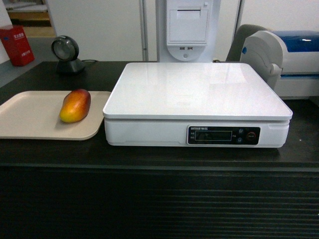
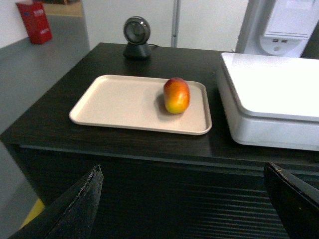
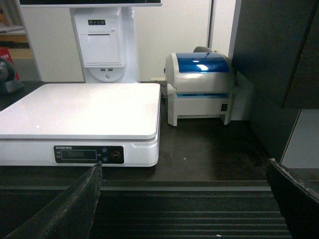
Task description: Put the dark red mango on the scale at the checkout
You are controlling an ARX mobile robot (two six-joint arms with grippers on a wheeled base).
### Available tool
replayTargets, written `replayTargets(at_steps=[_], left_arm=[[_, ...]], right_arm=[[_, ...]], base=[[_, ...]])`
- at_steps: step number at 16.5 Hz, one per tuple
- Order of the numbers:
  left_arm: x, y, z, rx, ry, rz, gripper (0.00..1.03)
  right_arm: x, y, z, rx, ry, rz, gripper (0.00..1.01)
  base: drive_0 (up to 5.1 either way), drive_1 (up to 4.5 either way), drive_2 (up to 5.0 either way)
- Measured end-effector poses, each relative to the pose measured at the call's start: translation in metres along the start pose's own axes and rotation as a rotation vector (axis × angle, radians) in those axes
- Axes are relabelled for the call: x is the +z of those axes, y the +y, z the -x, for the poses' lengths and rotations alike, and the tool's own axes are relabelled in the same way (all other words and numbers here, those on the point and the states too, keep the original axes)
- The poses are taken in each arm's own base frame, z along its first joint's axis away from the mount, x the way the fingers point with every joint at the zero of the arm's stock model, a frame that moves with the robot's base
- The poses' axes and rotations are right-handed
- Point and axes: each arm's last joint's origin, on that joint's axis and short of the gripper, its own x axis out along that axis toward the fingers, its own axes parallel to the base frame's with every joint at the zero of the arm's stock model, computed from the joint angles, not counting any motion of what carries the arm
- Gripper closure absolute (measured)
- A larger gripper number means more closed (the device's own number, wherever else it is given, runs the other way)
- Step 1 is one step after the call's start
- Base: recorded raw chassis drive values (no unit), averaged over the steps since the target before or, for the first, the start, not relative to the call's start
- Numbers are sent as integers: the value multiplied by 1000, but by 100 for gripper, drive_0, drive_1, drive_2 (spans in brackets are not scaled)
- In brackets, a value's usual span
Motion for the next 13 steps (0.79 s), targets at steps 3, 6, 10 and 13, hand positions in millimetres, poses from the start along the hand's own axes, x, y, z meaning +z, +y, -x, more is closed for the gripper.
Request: replayTargets(at_steps=[3, 6, 10, 13], left_arm=[[28, -11, -26, -30, -51, 36, 5], [36, -3, -71, -86, -46, 36, 5], [47, 9, -189, -215, 49, -34, 5], [39, 8, -221, -238, 106, -53, 5]], right_arm=[[0, 0, 0, -1, 1, 0, 3], [0, 0, 0, -1, 1, 0, 3], [0, 0, 0, -1, 1, 0, 3], [0, 0, 0, -1, 1, 0, 3]], base=[[0, 0, 0], [0, 0, 0], [0, 0, 0], [0, 0, 0]])
